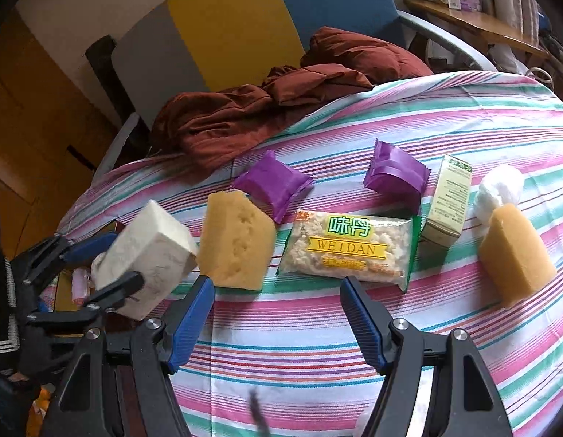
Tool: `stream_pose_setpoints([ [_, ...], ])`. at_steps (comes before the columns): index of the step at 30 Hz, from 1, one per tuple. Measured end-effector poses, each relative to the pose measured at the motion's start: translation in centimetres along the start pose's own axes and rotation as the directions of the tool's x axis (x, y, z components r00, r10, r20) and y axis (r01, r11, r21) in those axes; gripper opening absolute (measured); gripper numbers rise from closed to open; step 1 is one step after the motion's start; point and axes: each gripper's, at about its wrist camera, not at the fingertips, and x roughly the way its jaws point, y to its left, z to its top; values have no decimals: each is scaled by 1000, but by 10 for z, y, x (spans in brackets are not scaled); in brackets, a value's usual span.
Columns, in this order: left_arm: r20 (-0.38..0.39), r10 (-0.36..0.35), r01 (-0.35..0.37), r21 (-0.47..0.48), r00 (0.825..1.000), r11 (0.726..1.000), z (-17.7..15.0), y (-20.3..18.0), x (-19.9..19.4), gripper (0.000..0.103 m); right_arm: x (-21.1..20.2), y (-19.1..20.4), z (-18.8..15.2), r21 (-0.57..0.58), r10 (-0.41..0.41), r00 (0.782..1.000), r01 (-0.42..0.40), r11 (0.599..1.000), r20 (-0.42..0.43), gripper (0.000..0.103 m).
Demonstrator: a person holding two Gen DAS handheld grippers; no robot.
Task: Organize objects
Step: 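Grasp the white printed box with the left tool, then carry the box to the tray while the right tool grasps a yellow sponge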
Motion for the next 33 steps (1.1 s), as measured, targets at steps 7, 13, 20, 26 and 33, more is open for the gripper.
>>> stream_pose_setpoints([
  [7, 86, 4, 6, -111, 996, 994, -12, 12, -53, 54, 6, 16, 2, -27, -10, 1000, 9, 1000, -14, 73],
  [13, 109, 22, 2, -212, 994, 977, -35, 21, -86, 52, 22, 39, 11, -58, -39, 999, 38, 998, -21, 66],
  [20, 124, 50, -10, -301, 991, 954, -65, 31, -114, 51, 53, 51, 19, -68, -119, 992, 116, 991, -46, 32],
  [26, 133, 65, -10, -382, 989, 924, -93, 41, -131, 51, 31, 57, -3, -75, -70, 996, 66, 995, -51, 30],
  [33, 120, 123, -45, -510, 985, 859, -133, 54, -149, 51, 3, 73, -31, -71, 6, 1000, -7, 997, -20, 30],
])
